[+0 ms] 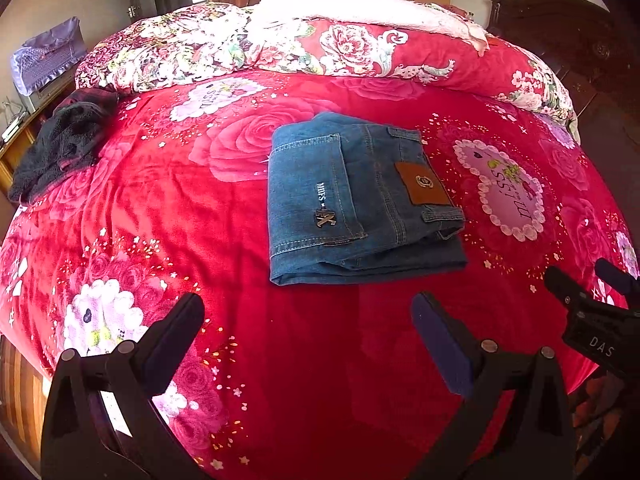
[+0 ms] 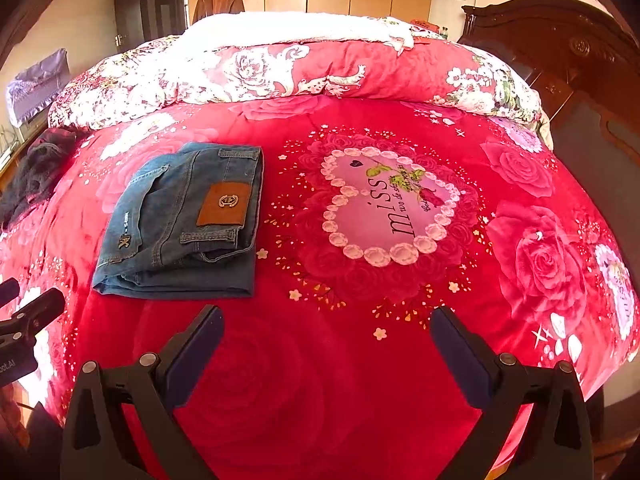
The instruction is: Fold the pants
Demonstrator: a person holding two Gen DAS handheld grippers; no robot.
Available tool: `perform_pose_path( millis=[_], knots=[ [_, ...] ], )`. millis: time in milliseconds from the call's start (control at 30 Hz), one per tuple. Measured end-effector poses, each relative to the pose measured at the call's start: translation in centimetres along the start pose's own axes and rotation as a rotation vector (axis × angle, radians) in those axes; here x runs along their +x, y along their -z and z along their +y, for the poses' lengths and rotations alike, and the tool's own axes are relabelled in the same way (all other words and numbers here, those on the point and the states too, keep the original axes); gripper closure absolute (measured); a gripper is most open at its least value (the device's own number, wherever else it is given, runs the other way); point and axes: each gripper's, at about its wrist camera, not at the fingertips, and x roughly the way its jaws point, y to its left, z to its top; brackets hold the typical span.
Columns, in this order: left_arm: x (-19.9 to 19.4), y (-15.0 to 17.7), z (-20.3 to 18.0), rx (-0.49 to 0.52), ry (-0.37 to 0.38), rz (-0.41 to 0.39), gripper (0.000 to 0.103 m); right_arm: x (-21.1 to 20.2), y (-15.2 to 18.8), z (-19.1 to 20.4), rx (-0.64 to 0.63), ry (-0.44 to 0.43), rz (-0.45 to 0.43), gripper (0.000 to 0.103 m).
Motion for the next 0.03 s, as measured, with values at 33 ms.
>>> perform_pose_path(
  millis=[33],
  knots=[
    [0.0,0.01,-0.13,0.004,0.005,-0.003,0.0,0.0,0.02,0.01,-0.001,0.0,0.0,0.0]
  ],
)
